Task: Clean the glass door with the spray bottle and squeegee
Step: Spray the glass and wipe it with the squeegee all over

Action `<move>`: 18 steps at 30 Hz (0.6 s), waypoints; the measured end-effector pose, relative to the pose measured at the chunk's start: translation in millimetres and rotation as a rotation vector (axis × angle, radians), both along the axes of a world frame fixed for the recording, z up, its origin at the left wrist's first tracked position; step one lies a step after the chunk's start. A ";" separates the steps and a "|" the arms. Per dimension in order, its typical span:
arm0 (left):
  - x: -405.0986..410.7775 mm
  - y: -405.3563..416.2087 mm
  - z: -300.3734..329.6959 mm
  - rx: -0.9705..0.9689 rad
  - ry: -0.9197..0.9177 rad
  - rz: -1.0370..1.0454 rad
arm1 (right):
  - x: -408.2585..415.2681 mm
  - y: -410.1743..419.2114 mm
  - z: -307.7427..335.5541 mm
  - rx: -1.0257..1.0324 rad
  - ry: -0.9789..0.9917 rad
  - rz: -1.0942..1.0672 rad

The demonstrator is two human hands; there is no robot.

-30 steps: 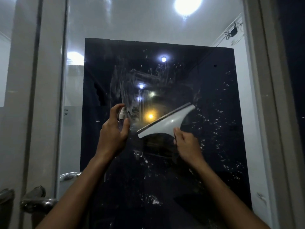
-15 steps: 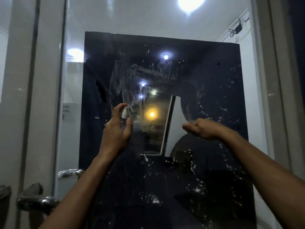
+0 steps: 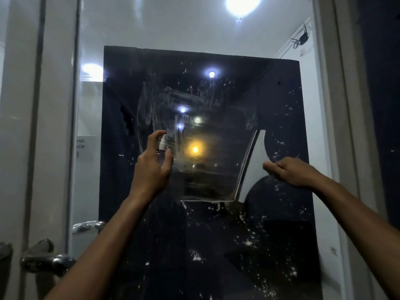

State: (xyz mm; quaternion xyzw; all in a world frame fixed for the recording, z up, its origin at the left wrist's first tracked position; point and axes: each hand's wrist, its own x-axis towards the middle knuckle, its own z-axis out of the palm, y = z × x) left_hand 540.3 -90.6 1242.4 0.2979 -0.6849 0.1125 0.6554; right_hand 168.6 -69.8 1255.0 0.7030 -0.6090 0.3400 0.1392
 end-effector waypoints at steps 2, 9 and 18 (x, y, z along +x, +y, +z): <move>-3.9 2.2 -1.1 -0.005 -0.028 0.003 | 9.9 2.0 -1.6 -0.025 -0.028 0.033; 4.6 4.5 6.6 -0.031 -0.049 0.018 | 46.2 5.0 3.3 -0.070 -0.131 0.201; 53.5 -7.3 90.2 -0.143 0.042 0.207 | 96.9 2.7 15.6 -0.031 -0.124 0.456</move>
